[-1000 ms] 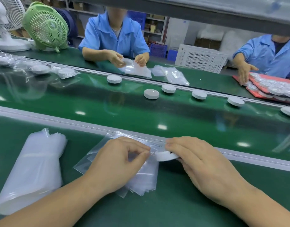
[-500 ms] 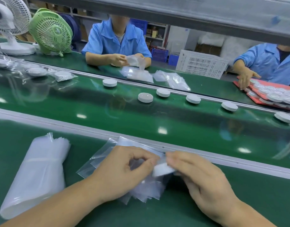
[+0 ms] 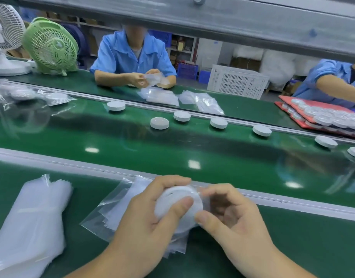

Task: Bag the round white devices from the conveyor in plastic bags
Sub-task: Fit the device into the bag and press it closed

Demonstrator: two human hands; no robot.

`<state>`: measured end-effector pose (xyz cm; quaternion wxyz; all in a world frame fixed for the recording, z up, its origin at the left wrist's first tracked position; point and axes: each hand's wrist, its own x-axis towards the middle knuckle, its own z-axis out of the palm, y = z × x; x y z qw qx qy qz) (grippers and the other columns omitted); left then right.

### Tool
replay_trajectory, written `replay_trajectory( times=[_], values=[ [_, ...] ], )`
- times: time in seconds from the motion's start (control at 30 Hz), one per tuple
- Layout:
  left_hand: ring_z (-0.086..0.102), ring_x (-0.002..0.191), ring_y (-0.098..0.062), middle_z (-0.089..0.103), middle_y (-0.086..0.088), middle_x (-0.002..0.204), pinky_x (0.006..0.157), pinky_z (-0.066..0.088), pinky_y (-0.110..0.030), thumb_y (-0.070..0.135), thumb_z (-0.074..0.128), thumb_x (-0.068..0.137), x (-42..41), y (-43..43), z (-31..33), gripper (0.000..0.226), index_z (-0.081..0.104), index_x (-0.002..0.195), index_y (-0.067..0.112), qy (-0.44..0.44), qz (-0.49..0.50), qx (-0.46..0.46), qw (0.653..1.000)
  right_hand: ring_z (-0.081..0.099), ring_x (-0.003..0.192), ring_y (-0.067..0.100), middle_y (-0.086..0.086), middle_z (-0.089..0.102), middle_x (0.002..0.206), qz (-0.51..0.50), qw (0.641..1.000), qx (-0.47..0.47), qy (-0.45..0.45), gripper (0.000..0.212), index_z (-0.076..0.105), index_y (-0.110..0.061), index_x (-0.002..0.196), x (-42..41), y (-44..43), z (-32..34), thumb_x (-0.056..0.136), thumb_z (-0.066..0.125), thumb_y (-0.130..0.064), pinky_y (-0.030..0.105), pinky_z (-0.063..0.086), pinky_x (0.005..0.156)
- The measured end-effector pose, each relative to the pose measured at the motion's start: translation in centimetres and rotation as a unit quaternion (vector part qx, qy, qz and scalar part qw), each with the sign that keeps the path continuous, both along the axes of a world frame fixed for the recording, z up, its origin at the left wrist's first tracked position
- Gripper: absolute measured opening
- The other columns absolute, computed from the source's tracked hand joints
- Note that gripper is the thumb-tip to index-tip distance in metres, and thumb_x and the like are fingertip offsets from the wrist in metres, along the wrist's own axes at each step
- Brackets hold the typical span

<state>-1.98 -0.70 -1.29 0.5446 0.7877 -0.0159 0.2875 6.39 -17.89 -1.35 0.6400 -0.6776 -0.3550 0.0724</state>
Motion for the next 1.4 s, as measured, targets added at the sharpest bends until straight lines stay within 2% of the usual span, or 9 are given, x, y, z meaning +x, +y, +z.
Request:
replay_trajectory(
  times=[0.17,0.3,0.47,0.6,0.83,0.97,1.1,1.3,1.4],
  values=[
    [0.062,0.111,-0.013,0.067,0.011,0.111,0.086,0.045,-0.014,0.045,0.054,0.096,0.3,-0.3,0.1,0.018,0.064,0.108,0.036,-0.003,-0.070,0.032,0.997,0.043,0.057,0.011,-0.003,0.048,0.063,0.015,0.986,-0.115,-0.121,0.049,0.049,-0.027,0.069,1.3,-0.2,1.4,0.093,0.054,-0.070,0.028,0.035,0.054],
    [0.062,0.099,-0.023,0.066,0.003,0.099,0.083,0.049,-0.028,0.047,0.053,0.094,0.8,0.3,-0.1,0.020,0.064,0.091,0.031,0.031,-0.133,0.004,0.991,0.040,0.058,0.006,0.000,0.045,0.062,0.017,0.979,-0.131,-0.156,0.056,0.047,-0.019,0.068,1.5,0.3,1.4,0.097,0.046,-0.068,0.022,0.032,0.054],
    [0.065,0.091,-0.008,0.067,0.008,0.105,0.079,0.053,-0.027,0.064,0.070,0.081,0.7,0.7,0.3,0.033,0.069,0.100,0.036,0.098,-0.193,-0.035,0.976,0.046,0.059,0.010,-0.012,0.048,0.065,-0.046,0.988,-0.050,-0.140,0.051,0.052,-0.027,0.072,1.0,0.4,0.8,0.097,0.045,-0.071,0.028,0.037,0.057],
    [0.065,0.103,-0.009,0.067,0.012,0.108,0.087,0.048,-0.018,0.052,0.066,0.088,0.7,0.5,0.2,0.024,0.067,0.110,0.044,0.066,-0.149,0.027,0.986,0.053,0.063,0.037,0.005,0.065,0.076,-0.067,0.997,0.039,0.016,0.056,0.058,-0.020,0.077,-0.5,0.6,-0.3,0.088,0.058,-0.074,0.034,0.039,0.064],
    [0.060,0.096,-0.026,0.060,0.002,0.103,0.082,0.049,-0.039,0.034,0.054,0.104,0.6,0.6,-0.3,0.013,0.061,0.098,0.026,-0.057,-0.141,0.060,0.987,0.048,0.072,0.016,-0.003,0.054,0.080,0.060,0.998,-0.021,-0.007,0.046,0.055,-0.025,0.064,-0.6,0.5,1.4,0.084,0.074,-0.062,0.025,0.038,0.069],
    [0.057,0.081,-0.015,0.059,0.013,0.100,0.073,0.051,-0.037,0.055,0.050,0.099,0.3,0.6,-1.2,0.014,0.044,0.098,0.043,-0.025,-0.107,0.110,0.988,0.038,0.058,0.006,-0.011,0.041,0.065,0.123,0.988,-0.091,-0.005,0.054,0.045,-0.023,0.053,-0.1,-0.6,2.8,0.090,0.070,-0.054,0.020,0.031,0.059],
    [0.048,0.080,-0.002,0.047,0.020,0.094,0.073,0.039,-0.018,0.057,0.045,0.098,0.5,2.1,-0.9,0.018,0.037,0.101,0.040,-0.060,0.028,0.267,0.961,0.055,0.049,0.011,-0.003,0.059,0.055,-0.080,0.978,-0.037,0.191,0.041,0.070,-0.023,0.056,1.9,-1.9,3.3,0.064,0.083,-0.061,0.017,0.044,0.048],
    [0.052,0.070,-0.007,0.059,0.019,0.074,0.065,0.045,-0.026,0.050,0.063,0.077,1.4,1.9,-1.5,0.015,0.062,0.083,0.036,-0.064,0.036,0.468,0.881,0.060,0.061,0.017,0.007,0.063,0.073,-0.271,0.937,0.035,0.219,0.039,0.067,-0.008,0.092,15.3,0.9,2.8,0.108,0.049,-0.038,0.035,0.057,0.063],
    [0.053,0.064,-0.007,0.057,0.017,0.064,0.057,0.049,-0.026,0.051,0.061,0.072,1.8,1.8,-2.1,0.015,0.061,0.077,0.037,-0.029,0.019,0.482,0.876,0.069,0.093,0.024,0.011,0.071,0.105,-0.297,0.931,-0.030,0.209,0.028,0.065,-0.008,0.108,22.2,3.7,2.8,0.110,0.046,-0.029,0.040,0.059,0.087]
  ],
)
